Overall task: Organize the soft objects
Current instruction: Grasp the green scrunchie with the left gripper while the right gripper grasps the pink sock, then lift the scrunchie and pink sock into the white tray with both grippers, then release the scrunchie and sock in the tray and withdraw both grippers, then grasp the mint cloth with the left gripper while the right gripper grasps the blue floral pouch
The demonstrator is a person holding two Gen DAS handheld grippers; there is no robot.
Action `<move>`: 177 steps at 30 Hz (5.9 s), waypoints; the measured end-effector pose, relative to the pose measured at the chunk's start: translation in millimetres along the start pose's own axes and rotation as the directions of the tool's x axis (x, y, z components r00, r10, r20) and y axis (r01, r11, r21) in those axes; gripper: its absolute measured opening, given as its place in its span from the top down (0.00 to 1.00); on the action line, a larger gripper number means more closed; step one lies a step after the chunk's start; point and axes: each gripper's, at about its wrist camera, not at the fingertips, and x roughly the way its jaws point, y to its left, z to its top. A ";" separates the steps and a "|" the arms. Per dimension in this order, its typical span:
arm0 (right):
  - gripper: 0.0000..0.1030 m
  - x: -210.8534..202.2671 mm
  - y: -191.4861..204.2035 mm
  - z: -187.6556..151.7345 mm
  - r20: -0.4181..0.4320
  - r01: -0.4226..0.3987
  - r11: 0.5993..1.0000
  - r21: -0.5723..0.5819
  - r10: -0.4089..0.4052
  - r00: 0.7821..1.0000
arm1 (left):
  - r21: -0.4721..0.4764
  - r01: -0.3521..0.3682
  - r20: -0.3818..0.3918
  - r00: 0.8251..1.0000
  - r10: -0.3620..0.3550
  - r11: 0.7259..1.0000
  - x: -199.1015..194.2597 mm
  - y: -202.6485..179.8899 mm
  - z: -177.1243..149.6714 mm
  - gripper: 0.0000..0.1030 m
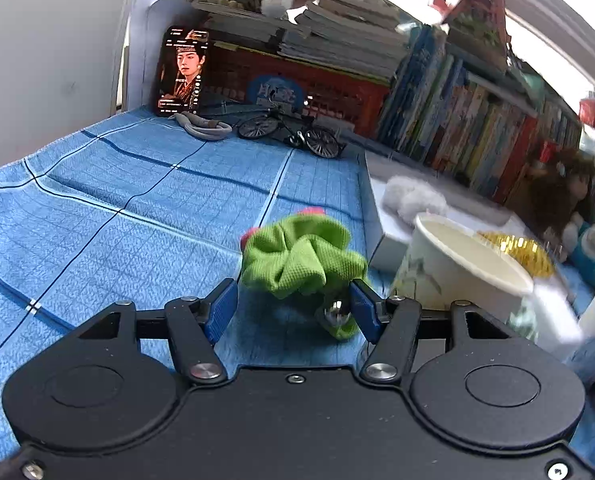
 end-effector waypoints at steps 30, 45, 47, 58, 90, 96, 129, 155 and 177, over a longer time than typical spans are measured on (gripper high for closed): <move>0.58 -20.4 -8.3 19.4 0.082 0.001 1.000 0.028 -0.003 0.997 | -0.251 0.112 0.037 0.994 -0.106 0.961 2.8 15.9 35.2 0.88; 0.58 -30.9 -16.0 83.1 0.178 -0.078 0.995 0.054 0.067 0.982 | -0.117 0.196 0.096 0.978 -0.185 0.974 -29.9 -25.9 89.5 0.88; 0.58 -25.4 -17.9 97.3 0.173 -0.100 0.993 0.065 0.088 0.981 | -0.087 0.216 0.088 0.974 -0.209 0.972 -29.0 -38.7 98.9 0.88; 0.57 41.1 -12.4 174.9 0.063 -0.250 0.961 0.120 0.244 0.968 | 0.036 0.302 -0.068 0.952 -0.299 0.953 16.1 -114.8 147.0 0.88; 0.56 244.7 32.8 187.9 -0.394 -0.152 0.978 0.145 0.197 0.898 | 0.263 0.229 -0.403 0.909 -0.108 0.937 210.4 -220.0 141.2 0.87; 0.55 251.7 34.0 183.0 -0.424 -0.161 0.974 0.161 0.215 0.880 | 0.277 0.234 -0.413 0.905 -0.104 0.932 214.6 -224.1 134.6 0.85; 0.17 88.3 24.4 207.8 -0.138 -0.293 0.955 0.051 0.297 0.945 | 0.371 0.244 -0.186 0.965 -0.186 0.896 28.8 -219.5 114.4 0.44; 0.07 -30.2 23.3 129.6 0.095 -0.328 0.935 -0.135 0.341 0.935 | 0.408 0.335 -0.061 0.938 -0.341 0.849 -77.4 -179.5 12.1 0.35; 0.05 -38.1 -8.2 33.8 0.151 -0.202 0.979 -0.018 0.202 0.968 | 0.375 0.138 0.024 0.987 -0.158 0.917 -52.9 -152.1 -63.9 0.66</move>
